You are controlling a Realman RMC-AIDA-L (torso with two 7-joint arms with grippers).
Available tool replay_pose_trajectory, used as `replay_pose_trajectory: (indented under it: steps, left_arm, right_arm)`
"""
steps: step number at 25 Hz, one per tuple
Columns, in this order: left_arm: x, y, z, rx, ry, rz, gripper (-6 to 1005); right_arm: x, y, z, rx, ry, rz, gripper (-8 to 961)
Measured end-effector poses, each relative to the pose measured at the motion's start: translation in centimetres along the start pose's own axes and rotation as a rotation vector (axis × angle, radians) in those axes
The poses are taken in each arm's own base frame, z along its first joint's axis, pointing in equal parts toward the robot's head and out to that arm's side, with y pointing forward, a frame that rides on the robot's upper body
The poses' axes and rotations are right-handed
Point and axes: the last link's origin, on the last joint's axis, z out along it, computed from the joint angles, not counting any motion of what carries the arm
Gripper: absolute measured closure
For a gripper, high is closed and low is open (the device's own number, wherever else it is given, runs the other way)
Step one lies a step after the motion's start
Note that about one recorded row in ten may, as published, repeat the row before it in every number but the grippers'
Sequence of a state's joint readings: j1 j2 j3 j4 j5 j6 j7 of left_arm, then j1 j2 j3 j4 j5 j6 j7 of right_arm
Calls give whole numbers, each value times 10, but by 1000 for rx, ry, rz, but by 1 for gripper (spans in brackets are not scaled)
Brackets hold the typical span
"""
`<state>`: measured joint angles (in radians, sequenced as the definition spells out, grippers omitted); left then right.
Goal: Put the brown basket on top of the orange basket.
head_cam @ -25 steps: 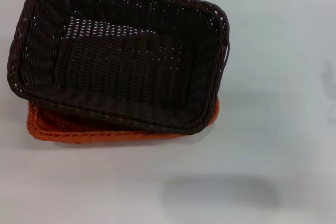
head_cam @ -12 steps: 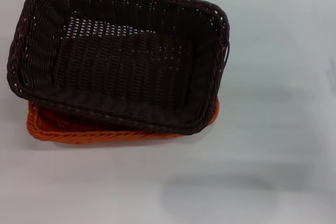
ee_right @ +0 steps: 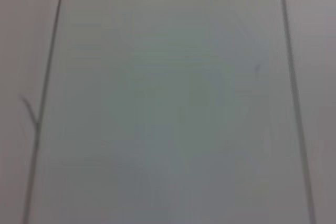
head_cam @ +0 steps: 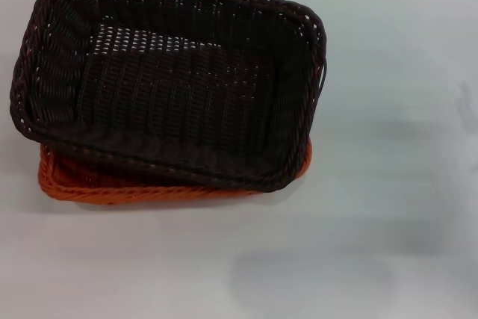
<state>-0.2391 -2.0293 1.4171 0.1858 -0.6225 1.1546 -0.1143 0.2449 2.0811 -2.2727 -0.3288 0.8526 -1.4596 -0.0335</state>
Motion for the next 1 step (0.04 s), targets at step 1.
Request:
replay_pose_trajectory:
  steps: [1]
  left_arm:
    - [0,0,0,1,1,0,333]
  right_arm:
    - [1,0,2,-8,7,17,273]
